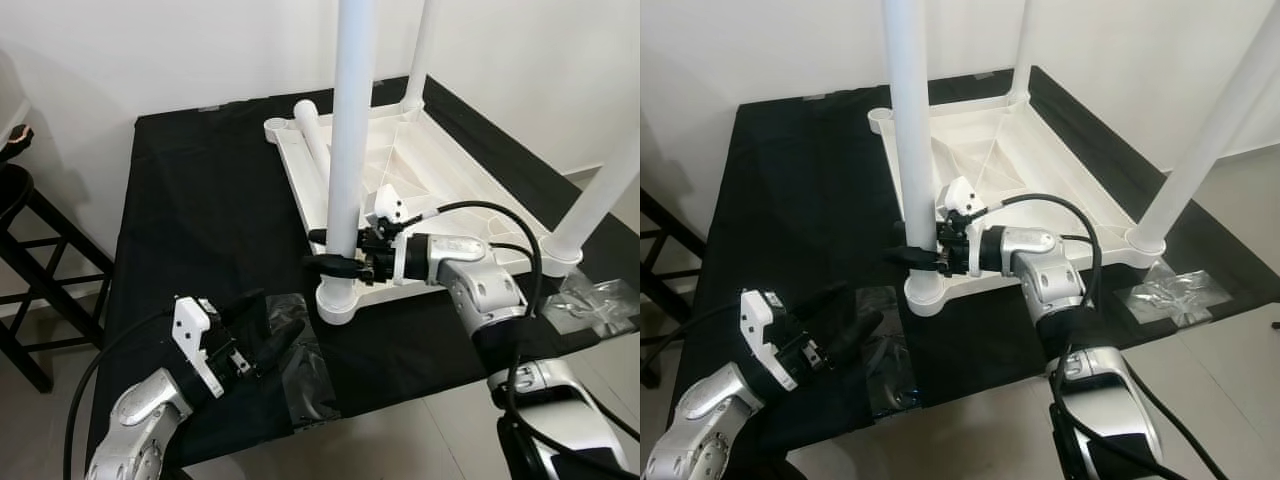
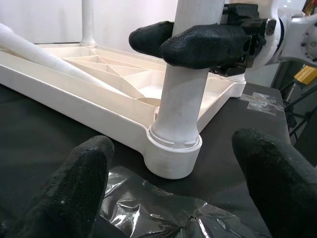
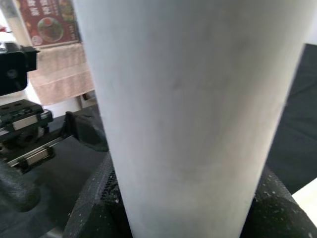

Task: Building children table

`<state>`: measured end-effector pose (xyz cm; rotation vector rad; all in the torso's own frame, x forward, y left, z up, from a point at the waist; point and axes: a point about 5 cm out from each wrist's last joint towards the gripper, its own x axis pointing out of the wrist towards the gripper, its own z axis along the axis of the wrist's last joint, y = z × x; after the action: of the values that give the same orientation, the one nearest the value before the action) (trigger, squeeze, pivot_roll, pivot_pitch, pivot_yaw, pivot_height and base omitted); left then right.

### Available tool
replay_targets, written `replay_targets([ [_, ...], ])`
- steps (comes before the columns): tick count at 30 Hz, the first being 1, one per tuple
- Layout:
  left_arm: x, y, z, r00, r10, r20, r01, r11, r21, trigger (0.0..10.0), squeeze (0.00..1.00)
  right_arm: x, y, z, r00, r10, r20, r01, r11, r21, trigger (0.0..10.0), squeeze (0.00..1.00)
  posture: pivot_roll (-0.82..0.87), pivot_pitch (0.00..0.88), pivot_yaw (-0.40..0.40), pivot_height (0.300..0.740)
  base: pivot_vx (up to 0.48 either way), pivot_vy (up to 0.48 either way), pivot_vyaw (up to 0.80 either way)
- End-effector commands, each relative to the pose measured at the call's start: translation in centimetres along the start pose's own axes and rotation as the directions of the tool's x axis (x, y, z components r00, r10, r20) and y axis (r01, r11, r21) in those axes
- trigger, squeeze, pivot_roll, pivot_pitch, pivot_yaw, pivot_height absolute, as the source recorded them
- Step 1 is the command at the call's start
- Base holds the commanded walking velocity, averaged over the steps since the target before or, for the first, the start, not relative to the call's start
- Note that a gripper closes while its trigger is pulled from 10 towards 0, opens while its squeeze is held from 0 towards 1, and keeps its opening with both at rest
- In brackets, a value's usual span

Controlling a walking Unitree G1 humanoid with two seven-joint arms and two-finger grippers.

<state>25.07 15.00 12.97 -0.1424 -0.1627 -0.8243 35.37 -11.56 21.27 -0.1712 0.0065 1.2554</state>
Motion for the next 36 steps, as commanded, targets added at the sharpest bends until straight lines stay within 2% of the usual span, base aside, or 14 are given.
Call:
replay_targets([
  [1,-0.1,-0.3,-0.2,1.0,-0.004,-0.002,0.004,1.0,-0.004,10.0,0.0,-0.2,0.1,-0.6,1.0,-0.015,0.016,0.015,0.999,0.035,0.0,0.0,-0.05,0.133,-0.006,0.74,0.0,0.0,0.0],
  [4,-0.1,-0.3,-0.2,1.0,-0.003,0.0,0.003,1.0,-0.005,10.0,0.0,0.0,0.7,-1.3,0.995,-0.098,0.029,0.096,0.993,0.064,0.0,0.0,-0.06,0.134,-0.014,0.74,0.0,0.0,0.0],
  [5,-0.1,-0.3,-0.2,1.0,-0.001,0.0,0.001,1.0,-0.004,10.0,0.0,1.1,2.1,-2.8,0.968,-0.246,0.043,0.238,0.963,0.128,0.0,0.0,-0.05,0.134,-0.018,0.74,0.0,0.0,0.0],
  [6,-0.2,-0.2,-0.1,1.0,0.0,0.001,0.0,1.0,-0.004,10.0,0.0,2.6,5.1,-5.6,0.903,-0.428,0.034,0.402,0.872,0.278,0.0,0.0,-0.05,0.132,-0.013,0.74,0.0,0.0,0.0],
  [8,-0.2,-0.2,-0.1,1.0,0.0,0.001,0.0,1.0,-0.004,10.0,0.0,2.6,5.1,-5.6,0.903,-0.428,0.034,0.402,0.872,0.278,0.0,0.0,-0.05,0.132,-0.013,0.74,0.0,0.0,0.0],
  [9,-0.2,-0.1,-0.2,1.0,0.0,-0.002,0.0,1.0,-0.003,10.0,0.0,3.3,6.9,-5.3,0.866,-0.499,0.022,0.493,0.862,0.121,0.0,0.0,-0.05,0.132,-0.006,0.74,0.0,0.0,0.0],
  [11,-0.3,0.1,-0.3,1.0,0.0,-0.005,0.0,1.0,-0.003,10.0,0.0,3.6,7.6,-5.1,0.85,-0.526,0.027,0.522,0.848,0.087,0.0,0.0,-0.09,0.111,0.014,0.74,0.0,0.0,0.0],
  [17,0.2,0.2,-0.4,1.0,-0.025,-0.015,0.025,1.0,-0.002,10.0,0.0,3.4,6.5,-6.4,0.86,-0.507,-0.055,0.509,0.848,0.145,0.0,0.0,-0.06,0.107,-0.012,0.74,0.0,0.0,0.0],
  [18,0.2,0.3,-0.4,1.0,-0.011,-0.009,0.011,1.0,0.0,10.0,0.0,3.7,6.6,-6.4,0.87,-0.489,-0.062,0.492,0.861,0.13,10.0,0.0,-0.06,0.111,-0.004,0.74,0.0,0.0,0.0],
  [26,0.1,0.2,-0.3,1.0,0.012,0.001,-0.012,1.0,0.001,10.0,0.0,3.7,7.5,-5.9,0.871,-0.487,-0.068,0.492,0.86,0.139,10.0,0.0,-0.06,0.119,-0.004,0.74,0.0,0.0,0.0],
  [27,0.0,0.2,-0.3,1.0,0.009,0.0,-0.009,1.0,-0.001,10.0,0.0,3.8,7.9,-5.5,0.879,-0.474,-0.051,0.476,0.868,0.143,10.0,1.0,-0.05,0.125,-0.003,0.74,0.0,0.0,0.0],
  [34,0.1,0.1,-0.2,1.0,0.0,0.0,0.0,1.0,-0.005,10.0,0.0,3.6,8.2,-4.0,0.953,-0.304,0.017,0.299,0.945,0.13,10.0,1.0,-0.05,0.131,-0.002,0.74,0.0,0.0,0.0],
  [35,0.1,0.0,-0.2,1.0,-0.001,0.001,0.001,1.0,-0.006,10.0,0.0,3.3,6.9,-3.6,0.973,-0.231,0.019,0.229,0.969,0.09,10.0,1.0,-0.05,0.131,-0.004,0.74,0.0,0.0,0.0],
  [36,0.1,0.0,-0.2,1.0,-0.001,0.002,0.001,1.0,-0.007,10.0,0.0,3.0,5.5,-3.2,0.987,-0.161,0.008,0.16,0.985,0.061,10.0,0.0,-0.04,0.132,-0.006,0.74,0.0,0.0,0.0],
])
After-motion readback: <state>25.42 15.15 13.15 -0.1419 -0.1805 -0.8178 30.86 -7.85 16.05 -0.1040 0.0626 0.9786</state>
